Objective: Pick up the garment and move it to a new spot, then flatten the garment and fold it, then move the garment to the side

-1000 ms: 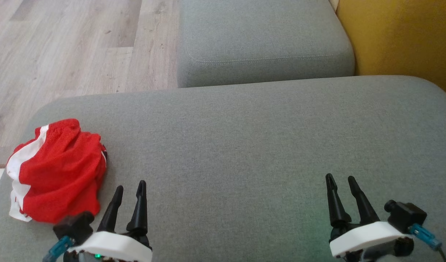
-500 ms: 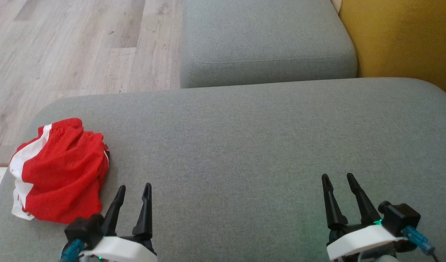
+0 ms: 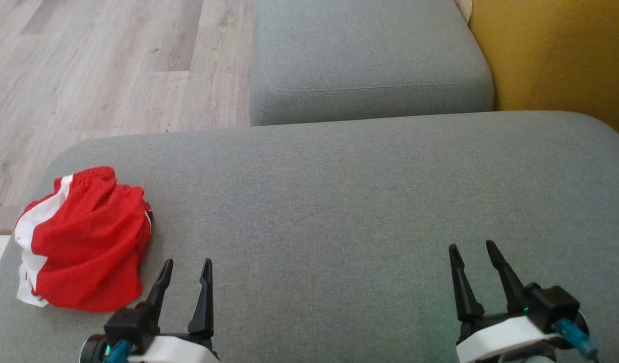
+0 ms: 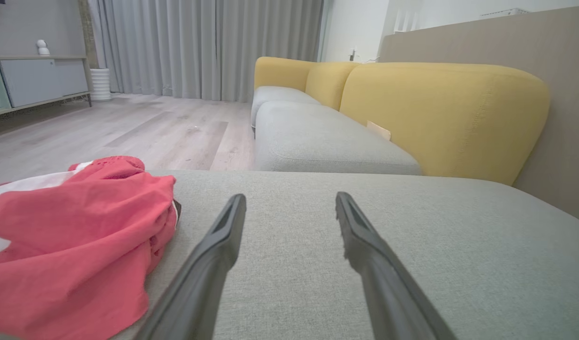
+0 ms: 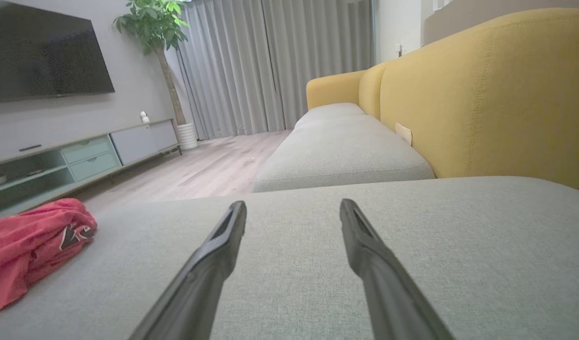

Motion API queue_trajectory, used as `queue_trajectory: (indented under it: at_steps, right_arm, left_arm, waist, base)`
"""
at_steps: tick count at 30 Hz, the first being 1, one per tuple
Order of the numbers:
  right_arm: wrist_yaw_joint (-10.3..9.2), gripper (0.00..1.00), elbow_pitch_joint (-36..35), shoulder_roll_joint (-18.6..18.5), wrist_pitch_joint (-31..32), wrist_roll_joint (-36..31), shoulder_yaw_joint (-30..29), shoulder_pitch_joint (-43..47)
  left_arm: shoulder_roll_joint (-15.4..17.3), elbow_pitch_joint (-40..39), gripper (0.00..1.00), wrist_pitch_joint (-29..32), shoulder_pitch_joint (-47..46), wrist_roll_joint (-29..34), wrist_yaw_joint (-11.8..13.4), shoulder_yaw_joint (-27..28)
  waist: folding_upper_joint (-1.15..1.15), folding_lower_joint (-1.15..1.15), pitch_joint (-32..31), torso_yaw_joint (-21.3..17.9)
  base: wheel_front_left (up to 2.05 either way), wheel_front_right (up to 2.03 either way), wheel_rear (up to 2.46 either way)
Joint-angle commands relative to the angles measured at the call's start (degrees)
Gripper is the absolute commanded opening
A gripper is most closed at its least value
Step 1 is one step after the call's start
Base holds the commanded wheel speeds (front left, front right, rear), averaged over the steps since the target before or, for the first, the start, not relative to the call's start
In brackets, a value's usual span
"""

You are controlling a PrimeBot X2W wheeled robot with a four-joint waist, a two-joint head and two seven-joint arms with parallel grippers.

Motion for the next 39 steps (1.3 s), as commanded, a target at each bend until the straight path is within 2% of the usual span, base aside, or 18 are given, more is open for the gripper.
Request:
queue_trajectory:
  at_steps: [1, 12, 30, 39]
  right_arm:
    - [-0.04, 1.00, -1.1, -0.4, -1.3, -2.1, 1.1, -1.2]
    - [-0.04, 1.00, 1.6, -0.4, -1.6, -2.7, -0.7, -1.6]
    - [-0.04, 1.00, 1.7, -0.4, -1.6, -2.4, -0.1, -2.1]
    - [-0.04, 1.00, 0.6, -0.4, -1.6, -2.4, 0.7, -1.8]
  left_arm:
    - [0.4, -1.8, 1.00, -0.9, -2.4, 1.8, 0.5, 1.5]
    - [0.4, -0.7, 1.00, -1.2, -2.8, 2.8, 1.7, 1.6]
    - [0.4, -0.7, 1.00, -1.2, -3.3, 3.3, 2.6, 2.8]
    - [0.4, -2.1, 1.00, -1.2, -3.3, 3.2, 3.2, 3.3]
  waist:
    - [0.00, 0.00, 0.0, 0.1]
    - [0.00, 0.00, 0.7, 0.3]
    - [0.00, 0.00, 2.0, 0.6]
    - [0.00, 0.00, 3.0, 4.9]
  base:
    - [0.00, 0.00, 0.00]
    - [0.00, 0.00, 0.00]
    - [0.00, 0.00, 0.00]
    - [0.00, 0.00, 0.00]
